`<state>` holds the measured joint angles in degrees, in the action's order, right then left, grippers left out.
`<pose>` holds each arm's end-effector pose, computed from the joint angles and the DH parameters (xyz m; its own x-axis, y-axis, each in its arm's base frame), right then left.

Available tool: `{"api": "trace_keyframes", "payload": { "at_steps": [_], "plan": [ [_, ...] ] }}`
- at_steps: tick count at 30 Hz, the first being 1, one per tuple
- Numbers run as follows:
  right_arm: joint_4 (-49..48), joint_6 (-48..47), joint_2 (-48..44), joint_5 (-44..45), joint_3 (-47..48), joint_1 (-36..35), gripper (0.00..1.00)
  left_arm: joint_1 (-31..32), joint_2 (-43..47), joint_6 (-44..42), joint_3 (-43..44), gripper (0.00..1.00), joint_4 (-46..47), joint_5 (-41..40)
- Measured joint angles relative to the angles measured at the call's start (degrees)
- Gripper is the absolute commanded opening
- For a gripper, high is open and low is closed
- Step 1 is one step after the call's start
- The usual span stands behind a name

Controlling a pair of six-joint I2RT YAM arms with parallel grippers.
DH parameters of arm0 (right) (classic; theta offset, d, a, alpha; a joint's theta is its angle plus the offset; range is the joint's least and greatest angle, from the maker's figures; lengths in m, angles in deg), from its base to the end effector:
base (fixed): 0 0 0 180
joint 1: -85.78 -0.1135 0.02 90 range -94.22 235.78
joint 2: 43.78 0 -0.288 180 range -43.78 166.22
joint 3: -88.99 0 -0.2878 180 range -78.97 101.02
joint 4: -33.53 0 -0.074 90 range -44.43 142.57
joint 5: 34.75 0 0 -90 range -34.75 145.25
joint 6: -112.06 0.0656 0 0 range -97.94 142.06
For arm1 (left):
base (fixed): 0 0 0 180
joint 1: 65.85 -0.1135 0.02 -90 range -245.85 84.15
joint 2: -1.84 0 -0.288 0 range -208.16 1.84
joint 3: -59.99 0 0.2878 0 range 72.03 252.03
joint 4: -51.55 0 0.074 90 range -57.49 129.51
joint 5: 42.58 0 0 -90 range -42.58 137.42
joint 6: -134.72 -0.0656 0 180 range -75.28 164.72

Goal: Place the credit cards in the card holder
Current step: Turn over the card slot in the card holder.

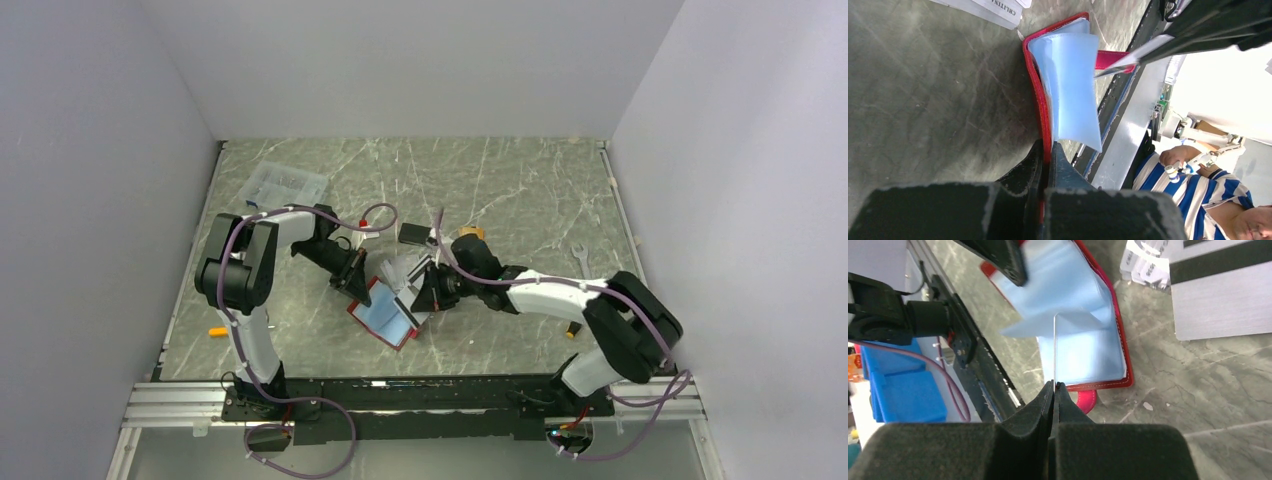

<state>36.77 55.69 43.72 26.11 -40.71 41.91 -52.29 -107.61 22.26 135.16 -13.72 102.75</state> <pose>0.2205 0.2563 0.1421 -0.8726 -0.1678 -0.4588 -0.4675 0.5594 0.6845 0.3132 -0.1310 0.1132 -0.8857 0.4372 -0.1565 0.3669 0.4523 -0.8129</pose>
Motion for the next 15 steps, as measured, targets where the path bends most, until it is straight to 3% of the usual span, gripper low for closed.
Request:
{"api": "trace_keyframes", "payload": {
  "at_steps": [8,15],
  "plan": [
    [0.57,0.5,-10.14,2.05,0.13,3.19,0.0,0.0,0.0,2.6,0.0,0.0,1.03,-0.63],
    [1.38,1.07,-3.37,1.44,5.62,1.77,0.0,0.0,0.31,5.09,-0.31,0.0,2.86,-1.2]
  ]
}}
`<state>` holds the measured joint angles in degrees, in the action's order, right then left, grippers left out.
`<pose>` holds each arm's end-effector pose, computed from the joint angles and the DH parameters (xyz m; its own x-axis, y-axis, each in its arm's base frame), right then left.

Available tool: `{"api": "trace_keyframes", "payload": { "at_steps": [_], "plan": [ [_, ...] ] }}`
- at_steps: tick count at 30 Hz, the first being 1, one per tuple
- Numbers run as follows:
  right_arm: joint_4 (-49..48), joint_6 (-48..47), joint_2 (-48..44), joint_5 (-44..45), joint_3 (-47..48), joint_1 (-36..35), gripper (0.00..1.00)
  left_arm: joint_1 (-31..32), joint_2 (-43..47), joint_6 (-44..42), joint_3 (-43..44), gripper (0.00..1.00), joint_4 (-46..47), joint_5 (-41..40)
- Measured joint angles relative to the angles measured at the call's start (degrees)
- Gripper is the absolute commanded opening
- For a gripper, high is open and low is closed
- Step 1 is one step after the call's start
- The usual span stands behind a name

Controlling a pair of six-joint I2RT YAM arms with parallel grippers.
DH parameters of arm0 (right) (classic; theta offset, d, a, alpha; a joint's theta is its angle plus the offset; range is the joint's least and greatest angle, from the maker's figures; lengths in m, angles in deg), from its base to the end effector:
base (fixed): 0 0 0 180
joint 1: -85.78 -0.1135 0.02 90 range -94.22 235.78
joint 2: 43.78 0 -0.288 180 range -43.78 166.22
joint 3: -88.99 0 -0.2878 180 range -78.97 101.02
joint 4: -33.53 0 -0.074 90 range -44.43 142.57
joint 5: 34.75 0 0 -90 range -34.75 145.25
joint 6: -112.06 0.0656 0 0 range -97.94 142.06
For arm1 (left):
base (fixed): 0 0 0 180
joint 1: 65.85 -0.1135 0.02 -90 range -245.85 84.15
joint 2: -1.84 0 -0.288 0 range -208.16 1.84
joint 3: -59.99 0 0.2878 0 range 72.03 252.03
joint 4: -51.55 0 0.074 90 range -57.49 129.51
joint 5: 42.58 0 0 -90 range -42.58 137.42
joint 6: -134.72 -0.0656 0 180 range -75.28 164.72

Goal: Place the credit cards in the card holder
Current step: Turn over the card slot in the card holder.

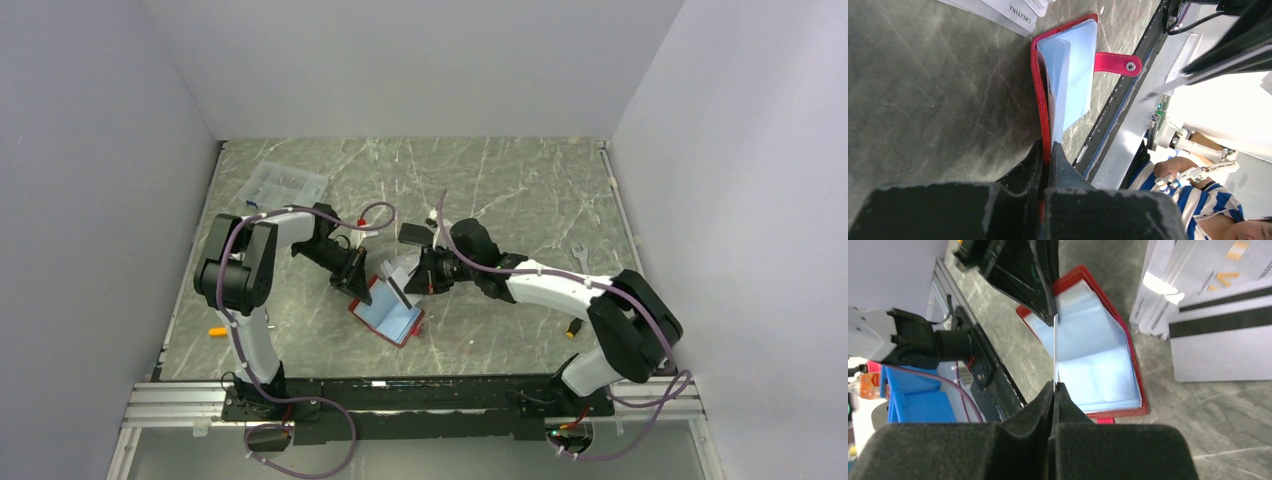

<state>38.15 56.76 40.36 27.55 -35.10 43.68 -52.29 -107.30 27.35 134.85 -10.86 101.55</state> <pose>0.2431 0.2607 0.1922 -0.8338 -0.0740 -0.5471 -0.4971 0.5319 0.6856 0.3172 -0.1312 0.1118 -0.9079 0.3989 -0.1291 0.3318 0.4952 -0.8029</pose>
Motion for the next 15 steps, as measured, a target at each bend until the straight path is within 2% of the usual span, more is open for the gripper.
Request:
{"api": "trace_keyframes", "payload": {
  "at_steps": [3,6,10,14,15],
  "plan": [
    [0.76,0.04,2.99,-1.46,0.07,-0.79,0.0,0.0,0.11,0.57,-0.59,0.01,0.46,-0.07],
    [1.14,0.24,3.87,-2.78,-1.18,-1.2,0.0,-0.11,0.11,0.63,-0.81,0.06,0.52,-0.5],
    [0.61,0.81,4.24,-5.11,-3.96,-1.22,0.0,-0.11,0.11,0.52,-0.85,0.28,1.05,-1.27],
    [-1.05,1.11,8.02,-7.67,-4.44,-1.29,0.0,-0.15,0.04,0.31,-0.87,0.35,1.11,-1.29],
    [-1.25,1.11,9.09,-8.09,-4.44,-1.33,0.0,-0.15,-0.09,0.17,-0.87,0.4,0.98,-1.11]
  ]
}}
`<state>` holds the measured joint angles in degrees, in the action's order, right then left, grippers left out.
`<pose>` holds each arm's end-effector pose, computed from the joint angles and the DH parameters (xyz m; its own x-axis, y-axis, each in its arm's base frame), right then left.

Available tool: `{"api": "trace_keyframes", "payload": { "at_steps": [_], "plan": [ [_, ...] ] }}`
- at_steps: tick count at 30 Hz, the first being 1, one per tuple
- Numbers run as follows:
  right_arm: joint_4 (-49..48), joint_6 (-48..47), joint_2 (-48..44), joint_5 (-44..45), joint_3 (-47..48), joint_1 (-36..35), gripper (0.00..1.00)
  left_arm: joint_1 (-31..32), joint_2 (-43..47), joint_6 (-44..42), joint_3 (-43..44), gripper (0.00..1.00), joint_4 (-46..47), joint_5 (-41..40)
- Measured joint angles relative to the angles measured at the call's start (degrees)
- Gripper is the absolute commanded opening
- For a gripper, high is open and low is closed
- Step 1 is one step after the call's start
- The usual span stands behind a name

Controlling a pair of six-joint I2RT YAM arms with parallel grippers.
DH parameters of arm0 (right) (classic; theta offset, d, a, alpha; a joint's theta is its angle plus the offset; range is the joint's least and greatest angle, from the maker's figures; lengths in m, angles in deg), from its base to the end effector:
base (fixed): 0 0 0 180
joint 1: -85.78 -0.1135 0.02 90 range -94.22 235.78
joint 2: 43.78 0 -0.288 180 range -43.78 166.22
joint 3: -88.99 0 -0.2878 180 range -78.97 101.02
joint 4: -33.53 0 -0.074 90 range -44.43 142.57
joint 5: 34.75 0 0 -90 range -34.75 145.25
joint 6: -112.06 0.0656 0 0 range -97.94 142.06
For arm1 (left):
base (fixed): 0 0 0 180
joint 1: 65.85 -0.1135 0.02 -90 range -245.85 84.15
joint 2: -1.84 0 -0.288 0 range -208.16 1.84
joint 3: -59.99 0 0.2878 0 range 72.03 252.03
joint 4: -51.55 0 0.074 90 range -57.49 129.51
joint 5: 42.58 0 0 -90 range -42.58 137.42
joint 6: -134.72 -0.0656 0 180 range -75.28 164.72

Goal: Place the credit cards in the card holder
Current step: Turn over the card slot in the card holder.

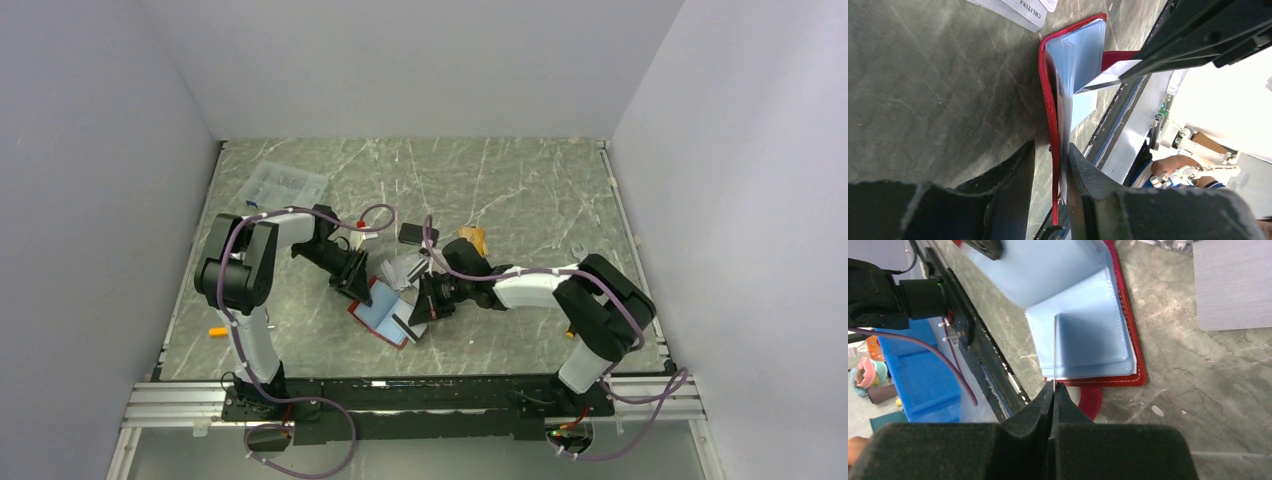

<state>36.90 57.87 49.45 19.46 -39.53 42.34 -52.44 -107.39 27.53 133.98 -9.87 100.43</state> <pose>0.2210 0.2621 0.1193 -0.9189 -0.2165 -0.3298 -0.3943 0.5326 0.7489 0.3154 -0.1291 0.1067 -0.9084 0.3994 -0.1237 0.3328 0.5116 -0.7922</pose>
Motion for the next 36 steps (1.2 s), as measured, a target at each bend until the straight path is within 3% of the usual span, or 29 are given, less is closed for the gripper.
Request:
{"api": "trace_keyframes", "payload": {
  "at_steps": [13,14,15,16,21,36],
  "plan": [
    [-1.73,-0.26,3.82,-1.81,3.74,-0.72,0.0,0.0,-2.8,-1.11,0.44,0.42,-1.31,2.64],
    [-1.86,-0.26,4.04,-1.81,4.17,-0.85,0.0,0.0,-2.82,-1.14,0.48,0.63,-1.33,2.67],
    [-1.9,-0.26,4.35,-1.81,4.59,-0.94,0.0,0.0,-2.86,-1.16,0.55,0.95,-1.51,2.69],
    [-1.99,-0.26,4.81,-1.86,5.07,-1.05,0.0,0.0,-2.91,-1.64,0.68,0.99,-1.55,2.8],
    [-1.99,-0.33,7.39,-1.79,7.41,-1.53,0.0,-0.09,-3.08,-1.44,1.68,1.0,-3.67,6.14],
    [-1.95,-0.74,8.41,-1.57,7.21,-1.7,0.0,0.02,-3.08,-0.09,1.68,0.96,-3.21,5.57]
  ]
}}
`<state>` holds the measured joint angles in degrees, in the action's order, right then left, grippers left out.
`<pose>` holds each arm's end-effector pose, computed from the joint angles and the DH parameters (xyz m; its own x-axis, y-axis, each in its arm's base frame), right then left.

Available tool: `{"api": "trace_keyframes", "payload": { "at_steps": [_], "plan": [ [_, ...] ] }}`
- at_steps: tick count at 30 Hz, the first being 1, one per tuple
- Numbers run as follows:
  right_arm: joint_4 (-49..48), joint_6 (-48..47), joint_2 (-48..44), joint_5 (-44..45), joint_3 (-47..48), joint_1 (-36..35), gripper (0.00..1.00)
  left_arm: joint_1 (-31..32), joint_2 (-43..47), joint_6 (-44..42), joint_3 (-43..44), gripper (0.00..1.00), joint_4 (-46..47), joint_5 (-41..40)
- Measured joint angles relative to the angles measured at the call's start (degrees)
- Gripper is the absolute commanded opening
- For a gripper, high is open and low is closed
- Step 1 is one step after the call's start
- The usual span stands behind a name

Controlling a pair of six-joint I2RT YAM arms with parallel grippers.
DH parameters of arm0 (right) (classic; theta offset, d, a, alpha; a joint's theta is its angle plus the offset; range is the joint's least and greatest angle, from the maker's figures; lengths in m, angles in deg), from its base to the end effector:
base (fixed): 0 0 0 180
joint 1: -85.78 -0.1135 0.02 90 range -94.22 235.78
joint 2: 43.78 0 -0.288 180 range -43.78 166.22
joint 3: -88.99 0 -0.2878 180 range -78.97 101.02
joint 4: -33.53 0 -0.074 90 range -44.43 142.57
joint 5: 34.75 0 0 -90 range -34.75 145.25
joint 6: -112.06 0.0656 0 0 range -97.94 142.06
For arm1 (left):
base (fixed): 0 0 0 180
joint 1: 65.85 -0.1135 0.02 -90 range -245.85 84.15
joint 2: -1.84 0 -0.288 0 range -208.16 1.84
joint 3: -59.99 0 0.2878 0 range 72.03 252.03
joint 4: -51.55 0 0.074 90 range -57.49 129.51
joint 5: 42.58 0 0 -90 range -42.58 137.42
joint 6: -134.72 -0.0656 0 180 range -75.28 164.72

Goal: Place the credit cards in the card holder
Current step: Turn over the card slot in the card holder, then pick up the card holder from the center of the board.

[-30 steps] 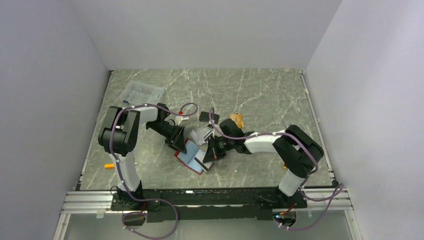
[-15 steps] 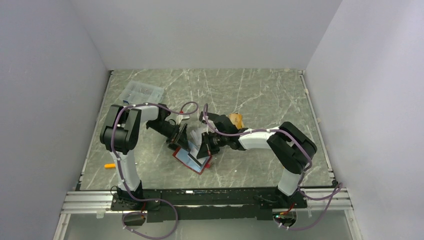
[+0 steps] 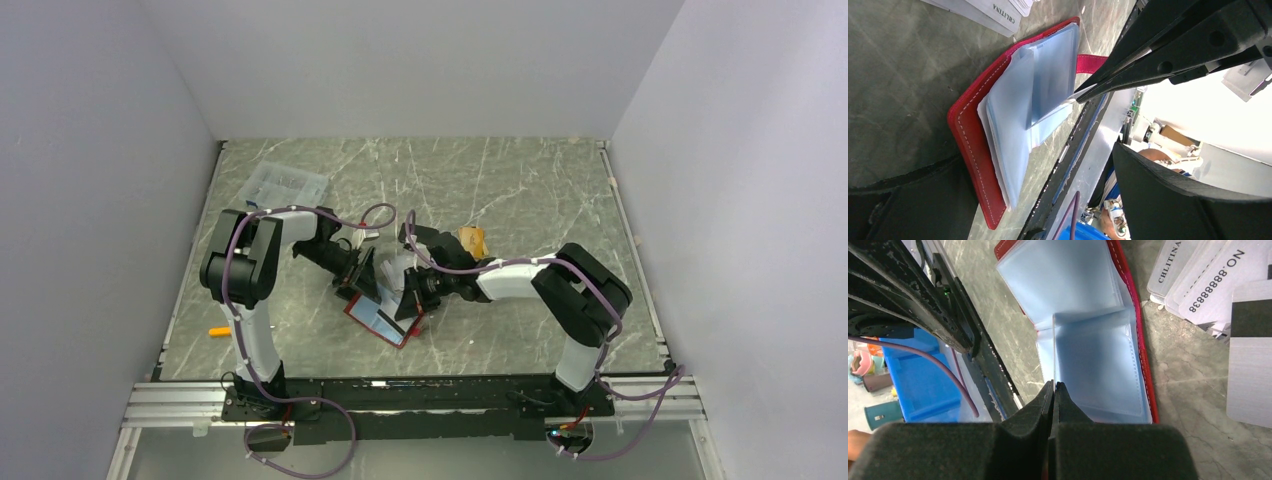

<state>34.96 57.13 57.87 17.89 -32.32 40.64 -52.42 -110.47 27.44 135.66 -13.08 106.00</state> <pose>0.2391 0.2967 0.1112 -0.9033 -0.2603 -0.3410 -0.4279 0.4922 0.7580 0.3168 -0.1332 0.1021 -0.9231 0.3796 -0.0620 0.2441 0.4535 -0.8572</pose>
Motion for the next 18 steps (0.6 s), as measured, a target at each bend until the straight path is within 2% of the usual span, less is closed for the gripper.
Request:
{"api": "trace_keyframes", "payload": {
  "at_steps": [1,3,6,10,13,18],
  "plan": [
    [0.0,0.0,-0.02,0.02,-0.15,0.0,0.0,0.02,0.0,0.04,-0.02,0.88,0.04,0.0],
    [0.04,-0.07,-0.07,0.04,-0.42,0.0,0.0,0.04,0.0,0.24,-0.13,0.61,0.26,-0.13],
    [0.07,-0.15,-0.09,0.02,-0.46,0.04,0.0,0.13,0.0,0.55,-0.68,0.4,1.68,-2.21],
    [0.04,-0.17,-0.52,0.04,-1.18,0.35,0.0,0.26,0.0,0.5,-0.68,0.21,2.51,-4.37],
    [0.15,-0.17,-1.29,0.13,-2.14,0.85,0.0,0.31,0.0,0.61,-0.68,0.12,2.47,-4.87],
    [0.04,-0.15,-4.5,1.18,-5.42,2.1,0.0,0.31,0.0,1.14,-0.68,0.1,2.4,-4.48]
  ]
}}
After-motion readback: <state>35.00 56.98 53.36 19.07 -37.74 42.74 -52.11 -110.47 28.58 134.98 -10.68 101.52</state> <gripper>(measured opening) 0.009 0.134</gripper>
